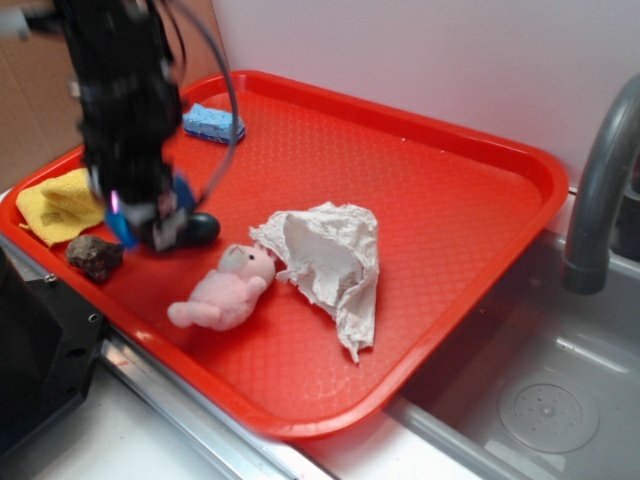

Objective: Grab the blue block.

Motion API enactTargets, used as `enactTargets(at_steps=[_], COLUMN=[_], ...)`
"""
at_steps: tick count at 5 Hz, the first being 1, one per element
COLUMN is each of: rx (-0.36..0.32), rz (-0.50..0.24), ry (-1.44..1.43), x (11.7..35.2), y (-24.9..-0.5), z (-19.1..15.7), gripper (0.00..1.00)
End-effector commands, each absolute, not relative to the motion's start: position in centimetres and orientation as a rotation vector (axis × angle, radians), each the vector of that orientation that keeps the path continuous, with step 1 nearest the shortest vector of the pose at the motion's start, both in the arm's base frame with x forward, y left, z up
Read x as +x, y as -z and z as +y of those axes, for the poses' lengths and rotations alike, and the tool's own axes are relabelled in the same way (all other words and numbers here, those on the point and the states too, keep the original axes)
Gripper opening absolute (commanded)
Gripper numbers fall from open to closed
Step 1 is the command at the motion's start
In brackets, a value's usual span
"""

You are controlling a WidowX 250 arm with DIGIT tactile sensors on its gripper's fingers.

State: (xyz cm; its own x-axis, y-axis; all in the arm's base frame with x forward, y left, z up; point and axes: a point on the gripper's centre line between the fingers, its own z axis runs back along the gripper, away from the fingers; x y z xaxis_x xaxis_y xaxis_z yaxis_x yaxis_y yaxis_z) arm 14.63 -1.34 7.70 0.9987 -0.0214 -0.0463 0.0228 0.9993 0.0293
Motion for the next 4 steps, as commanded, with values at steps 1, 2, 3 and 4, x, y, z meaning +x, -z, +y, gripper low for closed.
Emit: enactTargets(at_steps=[1,2,3,4], rx=[0.078,0.088,0.106,0.114], rz=[-0.045,-0.005,-0.009,-0.008], ry=[-0.073,-0.078,-0.055,-0.001], x=[19.4,21.6,23.2,23.8], y=[-18.5,-22.0,-22.2,-21.0], z=[5.4,6.1,4.9,2.9], gripper=[0.00,0.00,0.00,0.00])
